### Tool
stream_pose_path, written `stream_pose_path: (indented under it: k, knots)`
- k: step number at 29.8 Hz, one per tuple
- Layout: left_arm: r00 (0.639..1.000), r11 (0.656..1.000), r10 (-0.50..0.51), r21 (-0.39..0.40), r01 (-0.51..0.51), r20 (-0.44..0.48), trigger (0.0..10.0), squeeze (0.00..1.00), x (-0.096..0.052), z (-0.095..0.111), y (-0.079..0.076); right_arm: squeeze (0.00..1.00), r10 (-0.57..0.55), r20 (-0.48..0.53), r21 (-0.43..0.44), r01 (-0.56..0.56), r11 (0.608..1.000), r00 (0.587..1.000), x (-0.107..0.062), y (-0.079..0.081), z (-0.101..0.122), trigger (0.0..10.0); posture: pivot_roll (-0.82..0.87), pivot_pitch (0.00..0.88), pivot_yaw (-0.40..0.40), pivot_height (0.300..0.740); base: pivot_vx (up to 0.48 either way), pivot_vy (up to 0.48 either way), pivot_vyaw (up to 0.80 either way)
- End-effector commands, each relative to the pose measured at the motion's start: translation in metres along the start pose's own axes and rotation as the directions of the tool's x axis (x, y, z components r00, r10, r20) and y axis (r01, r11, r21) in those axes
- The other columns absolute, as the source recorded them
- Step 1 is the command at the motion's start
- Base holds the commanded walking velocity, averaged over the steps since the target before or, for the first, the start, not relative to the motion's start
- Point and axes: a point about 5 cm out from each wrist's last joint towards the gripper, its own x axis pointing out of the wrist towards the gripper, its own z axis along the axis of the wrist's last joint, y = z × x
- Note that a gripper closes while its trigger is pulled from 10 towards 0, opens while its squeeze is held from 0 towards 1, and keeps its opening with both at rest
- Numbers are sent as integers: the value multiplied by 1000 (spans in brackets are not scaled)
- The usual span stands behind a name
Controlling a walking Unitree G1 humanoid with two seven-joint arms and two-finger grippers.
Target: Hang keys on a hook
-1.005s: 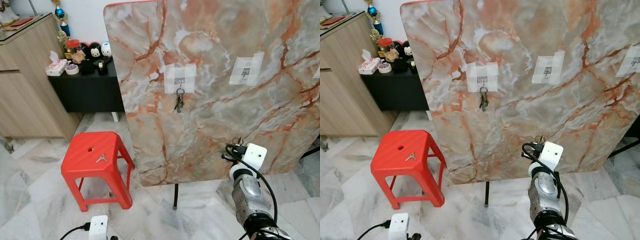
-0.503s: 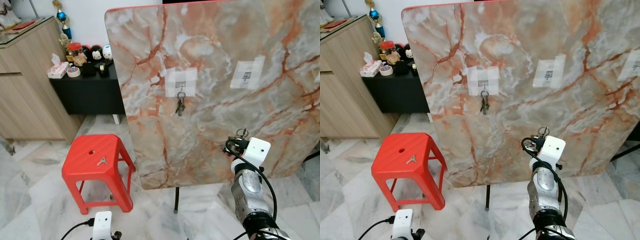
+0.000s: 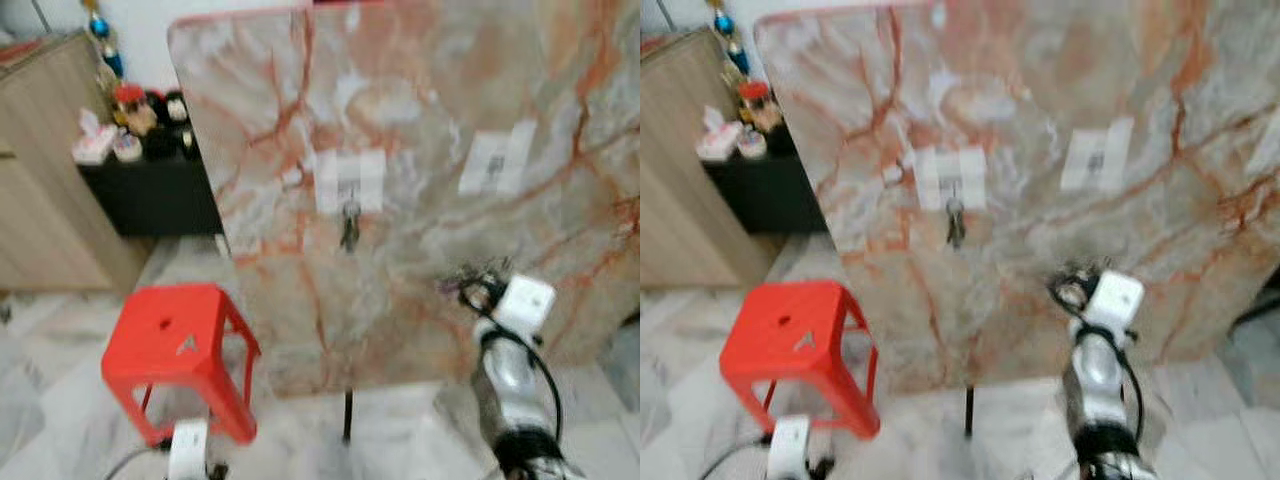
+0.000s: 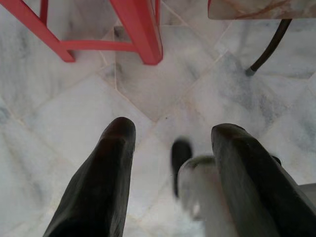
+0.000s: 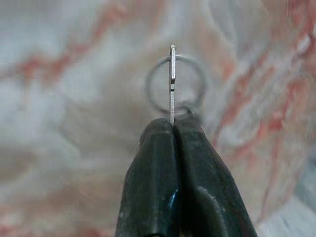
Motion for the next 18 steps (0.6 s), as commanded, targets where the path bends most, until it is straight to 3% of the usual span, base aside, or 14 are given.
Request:
stream_pose_path:
  k: [1,18]
  knots:
    - [1000,1000,18,-5,-18,-8,10000,0,-2,-5,7,0,23,21,18,-23,1000,1000,0,12,5,10000,-24,0,9,740,0,0,0]
    - [999,1000,7,10,-7,-52,10000,0,-6,-21,8,0,81,154,-23,-79,997,985,13,25,44,10000,-24,0,13,740,0,0,0]
